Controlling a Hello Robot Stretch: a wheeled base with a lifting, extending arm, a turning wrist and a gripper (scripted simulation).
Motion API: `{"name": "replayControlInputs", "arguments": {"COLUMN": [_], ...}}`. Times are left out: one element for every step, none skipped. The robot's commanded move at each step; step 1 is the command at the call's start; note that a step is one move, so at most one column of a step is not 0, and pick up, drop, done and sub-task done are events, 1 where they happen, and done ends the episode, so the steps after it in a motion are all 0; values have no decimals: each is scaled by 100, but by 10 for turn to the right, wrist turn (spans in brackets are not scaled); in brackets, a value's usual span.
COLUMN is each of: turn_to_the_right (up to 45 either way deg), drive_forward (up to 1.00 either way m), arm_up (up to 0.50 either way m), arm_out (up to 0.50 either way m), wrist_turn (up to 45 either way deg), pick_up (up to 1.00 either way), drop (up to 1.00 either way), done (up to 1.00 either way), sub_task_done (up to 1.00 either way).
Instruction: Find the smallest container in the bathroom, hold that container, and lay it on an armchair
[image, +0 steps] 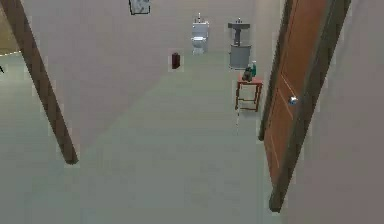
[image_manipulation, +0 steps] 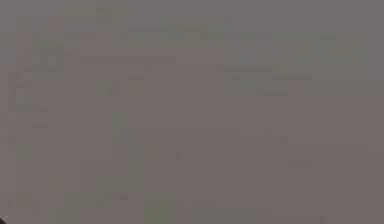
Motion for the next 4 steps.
{"name": "replayControlInputs", "arguments": {"turn_to_the_right": [0,0,0,120], "drive_forward": [100,100,70,0], "arm_up": [0,0,0,0], "arm_out": [0,0,0,0], "wrist_turn": [0,0,0,0], "pick_up": [0,0,0,0], "drop": [0,0,0,0], "done": [0,0,0,0], "sub_task_done": [0,0,0,0]}}
